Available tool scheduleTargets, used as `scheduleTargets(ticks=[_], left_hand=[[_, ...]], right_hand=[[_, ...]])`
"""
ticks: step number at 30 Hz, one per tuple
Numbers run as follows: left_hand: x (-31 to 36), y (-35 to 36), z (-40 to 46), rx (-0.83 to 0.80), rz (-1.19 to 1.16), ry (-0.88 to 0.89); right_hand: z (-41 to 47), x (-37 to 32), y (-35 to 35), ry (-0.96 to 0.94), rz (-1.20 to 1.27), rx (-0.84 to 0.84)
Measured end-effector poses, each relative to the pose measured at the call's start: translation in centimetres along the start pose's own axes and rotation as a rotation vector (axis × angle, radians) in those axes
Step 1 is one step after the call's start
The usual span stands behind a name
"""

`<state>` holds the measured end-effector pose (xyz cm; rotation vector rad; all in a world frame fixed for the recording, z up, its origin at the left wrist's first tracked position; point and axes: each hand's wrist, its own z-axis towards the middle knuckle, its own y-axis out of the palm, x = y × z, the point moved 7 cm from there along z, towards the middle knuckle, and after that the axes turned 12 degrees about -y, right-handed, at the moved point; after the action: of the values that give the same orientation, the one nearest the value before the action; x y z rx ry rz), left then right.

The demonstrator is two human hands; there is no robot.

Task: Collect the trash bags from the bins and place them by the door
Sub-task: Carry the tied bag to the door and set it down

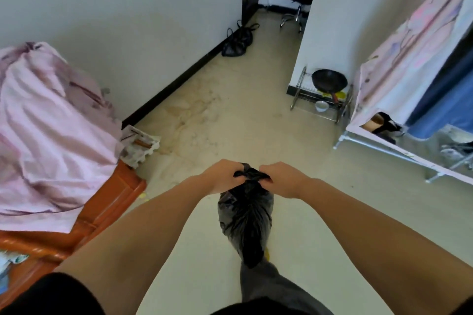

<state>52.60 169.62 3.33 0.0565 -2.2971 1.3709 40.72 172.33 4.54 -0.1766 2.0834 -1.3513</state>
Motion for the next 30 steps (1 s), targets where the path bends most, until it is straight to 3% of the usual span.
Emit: scheduleTargets(ticks=[12,30], left_hand=[[-5.5,-15.8,25.8,0.015,-0.057,-0.080],[-18.0,-40.8,60.8,-0.013,0.105,0.073]], right_hand=[[24.9,14.4,-15.3,-0.086,-0.075,-0.087],[60.4,27.8,-34.6,-0.007,-0.020,0.033]])
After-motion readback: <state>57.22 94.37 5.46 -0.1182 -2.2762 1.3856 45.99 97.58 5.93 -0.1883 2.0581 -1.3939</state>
